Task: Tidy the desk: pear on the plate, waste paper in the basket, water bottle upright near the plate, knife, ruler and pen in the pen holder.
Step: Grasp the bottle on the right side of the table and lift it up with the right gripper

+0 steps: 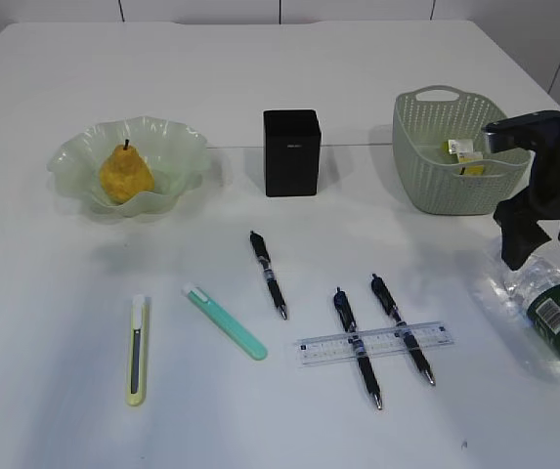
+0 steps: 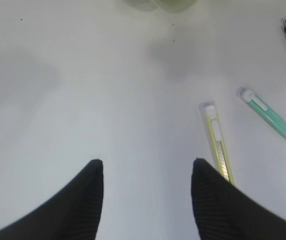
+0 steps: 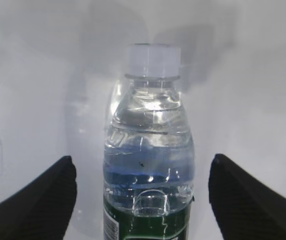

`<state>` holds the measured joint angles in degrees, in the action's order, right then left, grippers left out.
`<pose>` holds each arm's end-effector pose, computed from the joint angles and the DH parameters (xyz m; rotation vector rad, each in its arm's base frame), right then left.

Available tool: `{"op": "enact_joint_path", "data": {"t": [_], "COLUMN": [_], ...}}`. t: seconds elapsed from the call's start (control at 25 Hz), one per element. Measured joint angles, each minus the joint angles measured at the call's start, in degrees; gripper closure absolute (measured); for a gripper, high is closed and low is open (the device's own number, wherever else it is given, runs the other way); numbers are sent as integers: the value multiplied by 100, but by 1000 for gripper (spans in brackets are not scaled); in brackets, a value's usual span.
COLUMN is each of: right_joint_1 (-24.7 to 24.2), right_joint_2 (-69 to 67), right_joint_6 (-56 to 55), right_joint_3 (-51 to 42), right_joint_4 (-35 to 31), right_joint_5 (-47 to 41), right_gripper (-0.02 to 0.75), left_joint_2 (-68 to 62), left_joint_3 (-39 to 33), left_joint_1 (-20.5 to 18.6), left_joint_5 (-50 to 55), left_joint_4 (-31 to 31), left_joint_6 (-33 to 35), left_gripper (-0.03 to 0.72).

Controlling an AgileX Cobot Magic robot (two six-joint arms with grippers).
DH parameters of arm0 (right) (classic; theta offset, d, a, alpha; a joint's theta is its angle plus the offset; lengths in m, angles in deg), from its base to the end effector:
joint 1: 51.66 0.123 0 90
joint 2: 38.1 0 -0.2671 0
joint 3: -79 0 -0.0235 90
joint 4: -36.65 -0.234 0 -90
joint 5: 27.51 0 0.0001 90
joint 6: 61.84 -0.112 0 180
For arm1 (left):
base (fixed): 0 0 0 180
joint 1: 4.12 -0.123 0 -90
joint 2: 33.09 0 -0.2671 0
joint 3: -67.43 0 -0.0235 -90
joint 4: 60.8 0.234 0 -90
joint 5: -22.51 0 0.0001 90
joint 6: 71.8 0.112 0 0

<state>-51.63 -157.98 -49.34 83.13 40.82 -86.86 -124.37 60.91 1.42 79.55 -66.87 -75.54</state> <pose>0.3636 -0.0068 0.1627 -0.3864 3.0371 -0.1119 0.2863 -0.0378 0.2807 -0.0087 2.7064 -0.1862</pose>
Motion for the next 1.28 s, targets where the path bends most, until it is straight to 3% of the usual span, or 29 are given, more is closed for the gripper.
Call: {"op": "enact_joint_path", "data": {"t": [0.6, 1.0, 1.28], "right_joint_1": [0, 0, 0], "right_joint_2": [-675, -748, -783], "right_joint_6": [-11, -47, -47], "right_joint_3": [0, 34, 195], "right_joint_4": [58, 22, -62], "right_joint_5": [71, 60, 10], "right_gripper": [136, 339, 353], "left_joint_2": [0, 0, 0], "left_joint_3": [0, -4, -4], "left_joint_1": [0, 0, 0], "left_joint_5": [-156, -181, -181], "left_joint_4": [0, 0, 0], "left_joint_6": [0, 0, 0], "left_gripper": [295, 295, 295]}}
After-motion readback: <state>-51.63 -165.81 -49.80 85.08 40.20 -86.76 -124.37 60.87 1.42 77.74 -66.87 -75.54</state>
